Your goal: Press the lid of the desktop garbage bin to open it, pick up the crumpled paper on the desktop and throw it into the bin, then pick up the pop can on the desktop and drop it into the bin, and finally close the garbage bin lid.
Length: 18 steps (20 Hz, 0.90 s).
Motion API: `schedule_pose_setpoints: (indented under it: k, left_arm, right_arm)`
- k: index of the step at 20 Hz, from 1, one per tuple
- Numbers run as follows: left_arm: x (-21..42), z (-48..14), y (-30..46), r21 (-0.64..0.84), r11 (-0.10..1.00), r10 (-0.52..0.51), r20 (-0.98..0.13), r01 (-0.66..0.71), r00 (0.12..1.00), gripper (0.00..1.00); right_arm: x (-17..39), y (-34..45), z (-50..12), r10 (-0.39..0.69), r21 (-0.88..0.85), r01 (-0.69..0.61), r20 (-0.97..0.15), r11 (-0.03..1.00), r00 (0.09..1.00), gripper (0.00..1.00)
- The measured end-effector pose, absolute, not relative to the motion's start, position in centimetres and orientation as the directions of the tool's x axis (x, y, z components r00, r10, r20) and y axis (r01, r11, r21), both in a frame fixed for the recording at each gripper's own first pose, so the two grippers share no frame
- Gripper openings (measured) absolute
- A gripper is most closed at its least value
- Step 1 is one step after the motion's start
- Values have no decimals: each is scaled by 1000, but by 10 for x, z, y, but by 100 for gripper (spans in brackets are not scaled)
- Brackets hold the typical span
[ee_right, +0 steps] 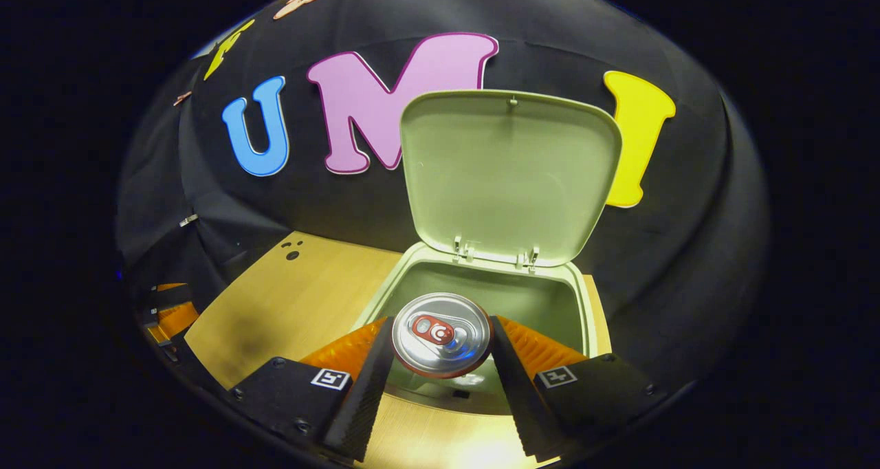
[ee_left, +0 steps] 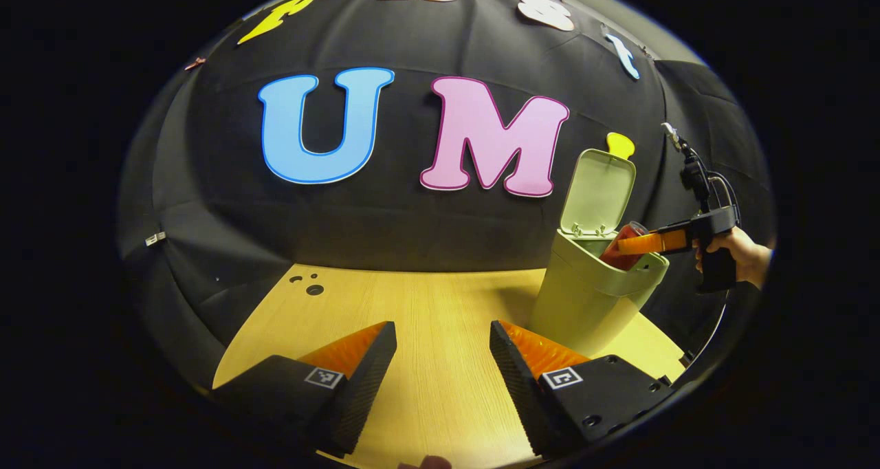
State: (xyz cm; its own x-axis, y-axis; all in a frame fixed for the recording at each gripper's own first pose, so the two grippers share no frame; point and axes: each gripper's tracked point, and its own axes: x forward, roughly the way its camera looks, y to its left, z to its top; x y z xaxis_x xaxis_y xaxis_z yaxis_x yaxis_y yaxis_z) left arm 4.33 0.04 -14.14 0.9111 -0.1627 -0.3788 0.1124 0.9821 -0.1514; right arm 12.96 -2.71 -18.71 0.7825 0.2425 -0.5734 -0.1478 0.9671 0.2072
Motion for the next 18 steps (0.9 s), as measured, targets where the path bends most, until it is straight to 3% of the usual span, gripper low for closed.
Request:
schedule_pose_setpoints:
  k: [12, 18]
  left_arm:
    - [45, -144, -2, -156, 982, -161, -386, 108, 908, 89]
    - [43, -143, -2, -151, 982, -162, -383, 111, 909, 89]
  right_arm:
    - [133, -27, -213, 247, 250, -107, -639, 962, 728, 84]
    - [129, -32, -180, 247, 319, -65, -573, 945, 782, 91]
